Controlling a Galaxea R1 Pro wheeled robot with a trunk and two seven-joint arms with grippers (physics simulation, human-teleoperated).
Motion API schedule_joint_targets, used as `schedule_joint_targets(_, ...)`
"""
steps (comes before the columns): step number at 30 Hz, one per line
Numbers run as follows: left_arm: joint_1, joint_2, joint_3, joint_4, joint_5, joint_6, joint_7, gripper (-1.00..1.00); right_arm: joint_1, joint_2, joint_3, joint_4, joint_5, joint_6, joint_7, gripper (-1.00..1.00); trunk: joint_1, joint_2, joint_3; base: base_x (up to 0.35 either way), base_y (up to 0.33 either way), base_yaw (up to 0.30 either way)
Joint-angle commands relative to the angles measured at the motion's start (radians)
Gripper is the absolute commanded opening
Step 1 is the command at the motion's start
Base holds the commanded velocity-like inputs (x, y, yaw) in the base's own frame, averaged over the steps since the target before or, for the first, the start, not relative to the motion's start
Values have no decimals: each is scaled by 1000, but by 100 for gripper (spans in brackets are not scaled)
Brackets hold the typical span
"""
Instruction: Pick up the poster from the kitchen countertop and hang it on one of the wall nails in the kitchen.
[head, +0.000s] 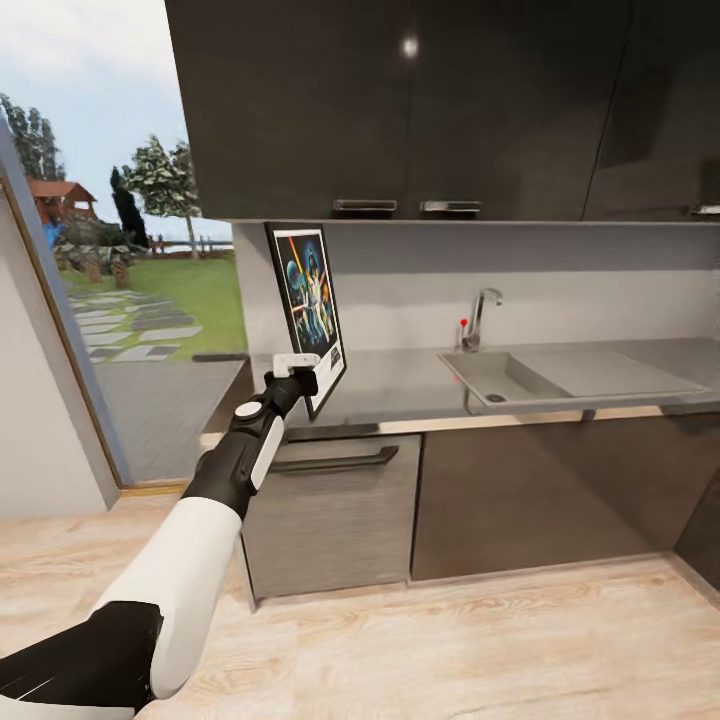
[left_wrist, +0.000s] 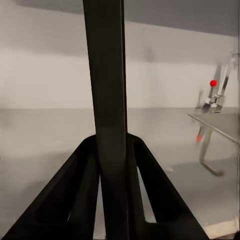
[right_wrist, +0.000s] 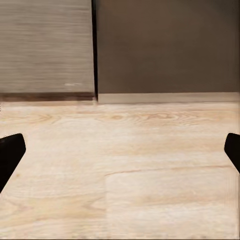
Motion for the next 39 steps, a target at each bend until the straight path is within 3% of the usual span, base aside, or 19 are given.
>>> schedule_joint_targets(1, 0, 0, 1, -2, -4, 6, -1, -100, 0, 0, 0, -1, 1, -2, -1, 100, -1, -1, -1, -339, 0, 0)
schedule_joint_targets(8, 0, 0, 1, -2, -3, 6, -2, -100, 0, 0, 0, -1, 1, -2, -1, 100, -1, -1, -1, -340, 0, 0)
schedule_joint_targets(17, 0, 0, -10, -3, 41, 6, -23, -100, -1, 0, -1, -1, 1, -2, -1, 100, -1, -1, -1, -340, 0, 0)
schedule_joint_targets(19, 0, 0, -43, -4, 46, 9, -119, -100, -1, 0, -1, -1, 1, -2, -1, 100, -1, -1, -1, -339, 0, 0)
schedule_joint_targets(21, 0, 0, -52, -5, 61, 30, -208, -100, -1, 0, -1, -1, 1, -2, -1, 100, -1, -1, -1, -338, 0, 0)
schedule_joint_targets(24, 0, 0, -58, -21, 102, 90, -397, -100, -1, -1, -2, -2, 1, -2, 0, 100, -1, -1, -1, -253, 0, 0)
schedule_joint_targets(28, 0, 0, -59, -31, 117, 112, -547, -100, 0, -1, -2, -3, 1, -2, 1, 100, -1, -1, -1, -107, 0, 0)
schedule_joint_targets(31, 5, 0, -63, -69, 124, 119, -760, -100, 0, -3, -4, -23, 1, 0, 2, 100, -1, -1, -1, -31, 0, 0)
schedule_joint_targets(34, 51, 0, -73, -130, 125, 121, -905, -100, 0, -15, -13, -74, 1, 3, 4, 100, -1, -1, -1, -9, 0, 0)
schedule_joint_targets(36, 87, 0, -76, -172, 125, 122, -979, -100, 0, -21, -24, -121, 1, 14, 5, 100, -1, -1, -1, -3, 0, 0)
schedule_joint_targets(39, 120, 0, -77, -207, 124, 123, -1042, -100, 0, -24, -30, -166, 1, 52, 7, 100, -1, -1, -1, -2, 0, 0)
